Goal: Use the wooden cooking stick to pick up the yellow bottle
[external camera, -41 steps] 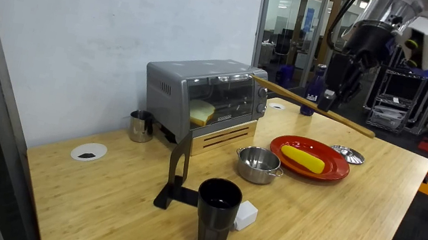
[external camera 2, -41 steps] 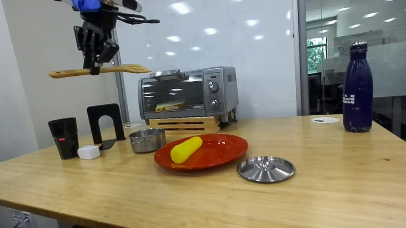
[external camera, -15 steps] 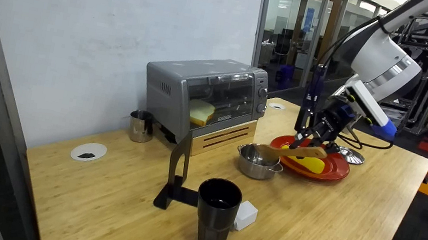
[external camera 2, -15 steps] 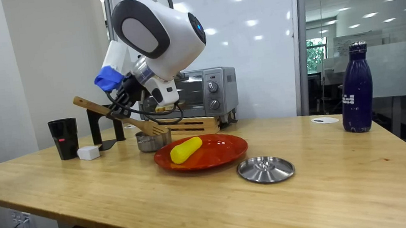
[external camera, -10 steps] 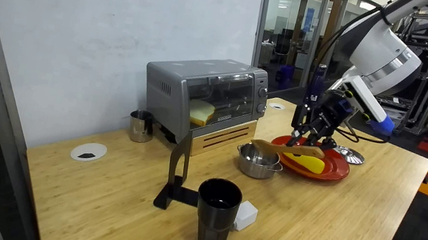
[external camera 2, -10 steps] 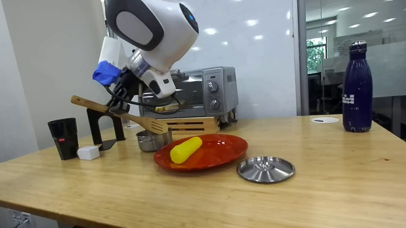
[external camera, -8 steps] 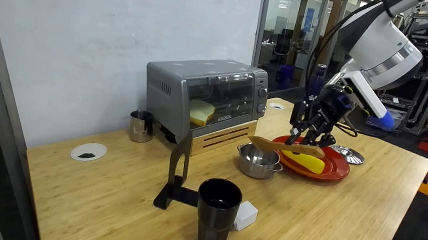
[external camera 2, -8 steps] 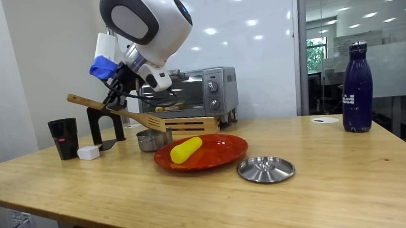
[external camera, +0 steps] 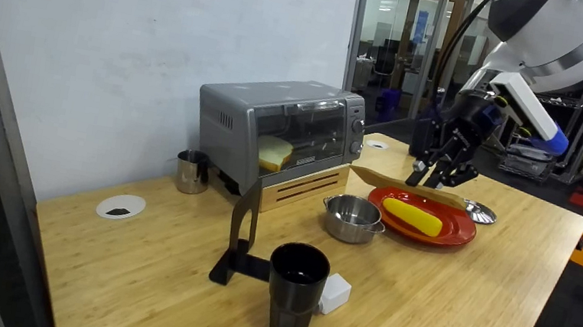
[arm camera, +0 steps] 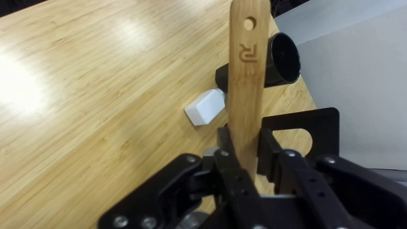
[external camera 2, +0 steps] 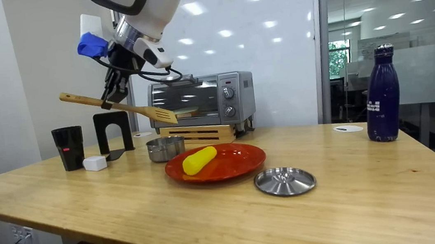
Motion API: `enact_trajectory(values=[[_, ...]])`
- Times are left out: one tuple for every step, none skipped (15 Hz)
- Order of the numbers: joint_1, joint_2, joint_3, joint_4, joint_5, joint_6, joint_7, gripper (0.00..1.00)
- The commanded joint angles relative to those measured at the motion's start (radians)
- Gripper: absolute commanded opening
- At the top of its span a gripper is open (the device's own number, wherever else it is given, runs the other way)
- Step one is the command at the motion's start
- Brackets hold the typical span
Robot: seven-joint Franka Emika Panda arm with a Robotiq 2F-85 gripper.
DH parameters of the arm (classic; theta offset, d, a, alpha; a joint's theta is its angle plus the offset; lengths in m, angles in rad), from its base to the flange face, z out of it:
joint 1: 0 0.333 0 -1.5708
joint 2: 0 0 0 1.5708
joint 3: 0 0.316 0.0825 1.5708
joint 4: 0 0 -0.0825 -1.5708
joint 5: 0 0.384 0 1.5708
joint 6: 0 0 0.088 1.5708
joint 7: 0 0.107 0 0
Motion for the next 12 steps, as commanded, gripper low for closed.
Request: enact_trajectory(values=[[-0.013,-0.110,0.010,-0.108,-0.028,0.076,0.027,0.06],[-0.015,-0.126,0.010,-0.128,-0.026,0.095,0.029,0.06],[-0.016,-0.138,0.010,-0.147,-0.029,0.105,0.022,0.06],[-0.017,-0.147,0.007,-0.163,-0.032,0.108,-0.005,0.06],[-0.011,-0.101,0.006,-0.106,-0.015,0.074,0.009,0.26],[-0.011,-0.113,0.006,-0.123,-0.016,0.080,0.007,0.26],[-0.011,-0.120,0.006,-0.134,-0.017,0.083,0.006,0.26],[-0.011,-0.123,0.006,-0.139,-0.017,0.085,0.006,0.26],[-0.011,-0.125,0.006,-0.141,-0.017,0.086,0.005,0.26],[-0.011,-0.125,0.006,-0.142,-0.017,0.087,0.005,0.26],[-0.011,-0.125,0.006,-0.142,-0.017,0.087,0.005,0.26],[-0.011,-0.125,0.006,-0.142,-0.017,0.088,0.005,0.26]])
